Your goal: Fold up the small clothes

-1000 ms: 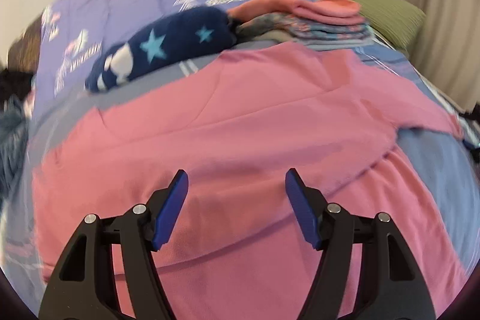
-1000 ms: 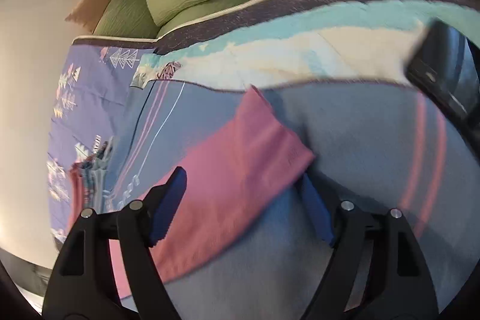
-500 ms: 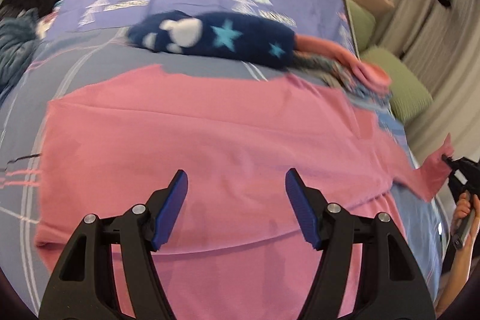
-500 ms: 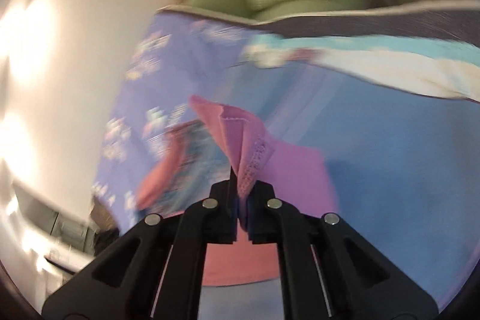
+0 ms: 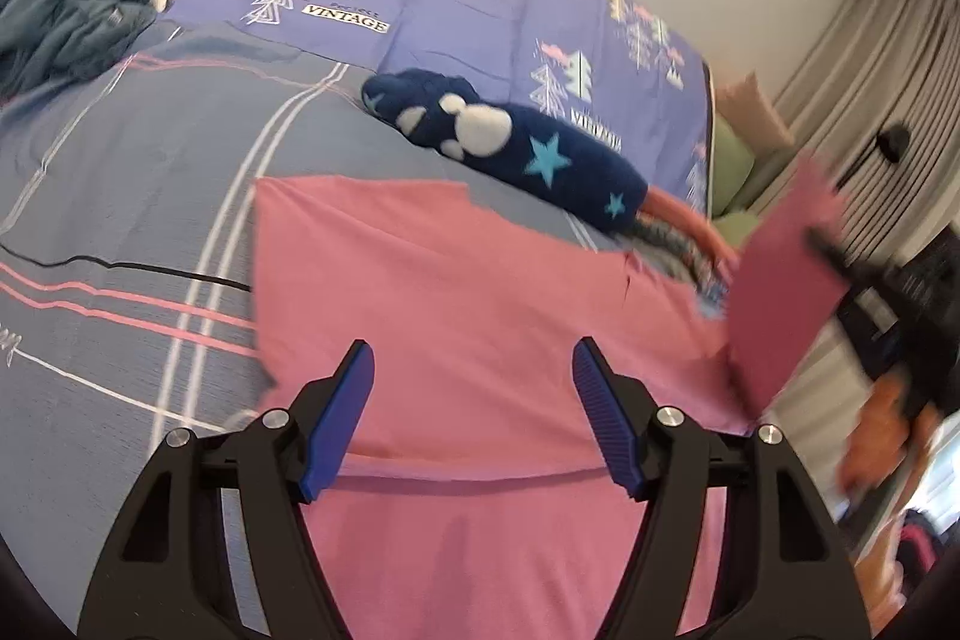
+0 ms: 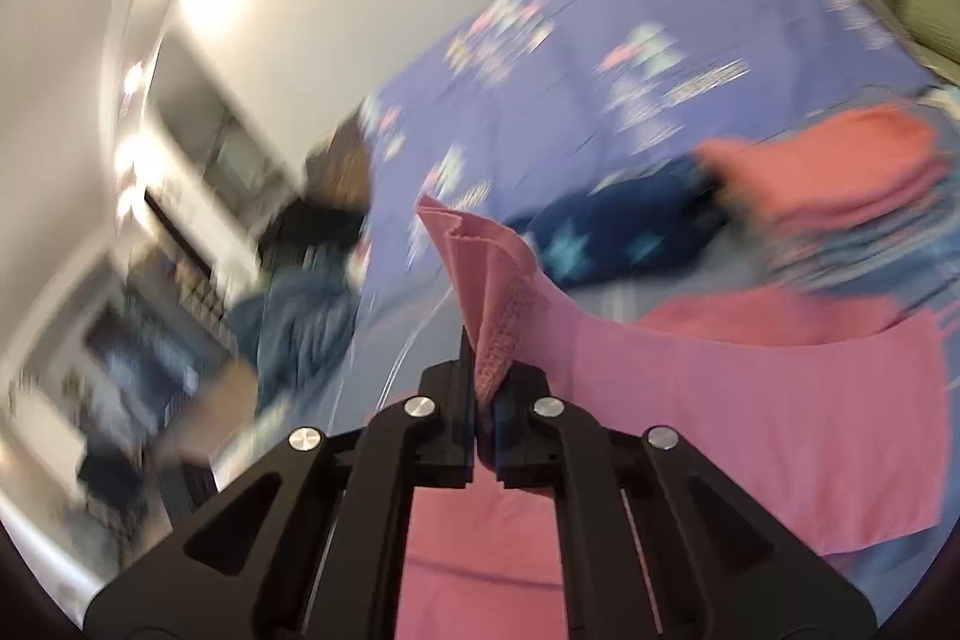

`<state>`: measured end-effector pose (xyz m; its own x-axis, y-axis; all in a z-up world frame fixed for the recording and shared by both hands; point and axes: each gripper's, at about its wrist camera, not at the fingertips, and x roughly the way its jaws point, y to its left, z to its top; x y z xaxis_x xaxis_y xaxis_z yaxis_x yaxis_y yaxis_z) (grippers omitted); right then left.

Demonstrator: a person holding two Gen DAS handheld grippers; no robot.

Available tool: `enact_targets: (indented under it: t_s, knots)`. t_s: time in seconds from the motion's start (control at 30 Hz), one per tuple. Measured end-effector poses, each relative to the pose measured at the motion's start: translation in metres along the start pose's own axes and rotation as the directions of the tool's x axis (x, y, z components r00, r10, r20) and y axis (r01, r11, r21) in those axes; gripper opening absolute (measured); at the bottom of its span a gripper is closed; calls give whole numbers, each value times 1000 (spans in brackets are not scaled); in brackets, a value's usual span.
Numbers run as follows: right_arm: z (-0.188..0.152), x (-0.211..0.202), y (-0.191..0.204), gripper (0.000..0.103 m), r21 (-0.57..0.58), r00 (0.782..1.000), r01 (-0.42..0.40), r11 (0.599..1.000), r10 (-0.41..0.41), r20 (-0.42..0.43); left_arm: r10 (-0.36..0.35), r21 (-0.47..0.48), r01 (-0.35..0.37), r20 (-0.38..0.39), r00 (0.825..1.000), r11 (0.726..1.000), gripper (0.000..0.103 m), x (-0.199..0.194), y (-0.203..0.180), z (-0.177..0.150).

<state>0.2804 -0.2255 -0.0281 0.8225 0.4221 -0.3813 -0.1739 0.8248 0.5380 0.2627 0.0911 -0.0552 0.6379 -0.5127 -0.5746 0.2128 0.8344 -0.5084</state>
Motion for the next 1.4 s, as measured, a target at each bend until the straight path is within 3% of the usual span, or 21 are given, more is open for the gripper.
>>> enact_targets:
  t_s: [0.13,0.3,0.43,0.53,0.63,0.7,0.73,1.0,1.17,1.2,1.23,1.27,1.4]
  knots:
    - [-42,51,38,4,-80,990,-39,996,28,-139,-131,-118,129,-10,991,985,69,-4,25,8]
    - [-100,86,71,4,-163,958,-41,986,-7,-285,-203,-157,196,-31,979,968,70,2,33,8]
    - [-119,95,74,4,-210,948,-22,977,-46,-315,-270,-193,251,-82,959,949,70,13,30,2]
    - [-127,94,79,4,-255,949,-15,967,-67,-308,-271,-194,246,-114,956,950,74,23,27,-2]
    - [-130,102,87,12,-292,937,-46,955,-60,-344,-287,-223,254,-127,950,941,75,28,29,-4]
    - [-135,107,88,31,-287,918,-85,954,-37,-396,-288,-234,254,-125,950,939,75,29,31,-4]
    - [-136,106,87,34,-282,914,-96,955,-28,-406,-290,-239,254,-126,949,937,75,30,33,-4]
    - [-143,91,89,35,-406,923,-61,912,-103,-371,-248,-215,211,-162,955,954,75,36,32,-7]
    - [-151,104,101,36,-448,917,-79,890,-111,-383,-235,-211,199,-163,958,957,75,36,31,-7]
    - [-151,108,102,34,-452,916,-81,889,-112,-386,-238,-215,201,-161,958,956,75,36,33,-7]
    - [-151,111,103,25,-451,914,-85,888,-111,-391,-241,-218,204,-159,957,954,75,35,34,-7]
    - [-150,113,103,4,-442,911,-97,892,-100,-401,-244,-223,207,-156,957,953,75,35,35,-6]
    - [-127,99,100,3,-351,945,-90,932,-32,-326,-276,-241,235,-153,949,942,75,34,38,-6]
